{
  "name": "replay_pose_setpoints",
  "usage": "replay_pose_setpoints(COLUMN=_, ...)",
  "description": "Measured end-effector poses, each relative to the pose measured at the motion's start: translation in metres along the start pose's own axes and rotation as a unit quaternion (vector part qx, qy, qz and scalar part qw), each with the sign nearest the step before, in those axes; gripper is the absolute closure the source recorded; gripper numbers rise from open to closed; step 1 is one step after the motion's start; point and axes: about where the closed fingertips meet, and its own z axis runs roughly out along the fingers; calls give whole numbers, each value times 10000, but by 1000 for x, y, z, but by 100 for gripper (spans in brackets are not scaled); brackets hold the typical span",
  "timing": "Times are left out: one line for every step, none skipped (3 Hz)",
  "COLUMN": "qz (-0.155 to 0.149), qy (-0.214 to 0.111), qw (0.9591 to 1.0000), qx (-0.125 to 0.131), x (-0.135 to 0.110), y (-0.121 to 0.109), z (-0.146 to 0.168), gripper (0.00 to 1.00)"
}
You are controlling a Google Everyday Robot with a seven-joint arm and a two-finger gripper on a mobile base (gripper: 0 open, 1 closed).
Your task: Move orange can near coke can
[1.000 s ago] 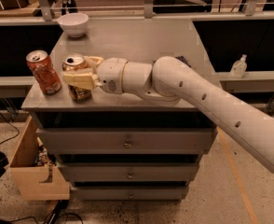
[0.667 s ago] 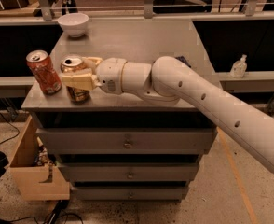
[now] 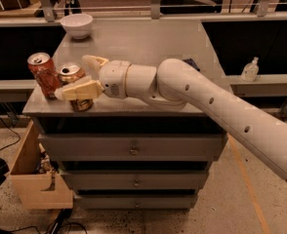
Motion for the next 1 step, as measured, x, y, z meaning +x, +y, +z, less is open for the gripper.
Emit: replay_pose_setpoints(qz=0, qy=0, qw=10000, qx=-1, x=0, y=0, z=0, gripper=0)
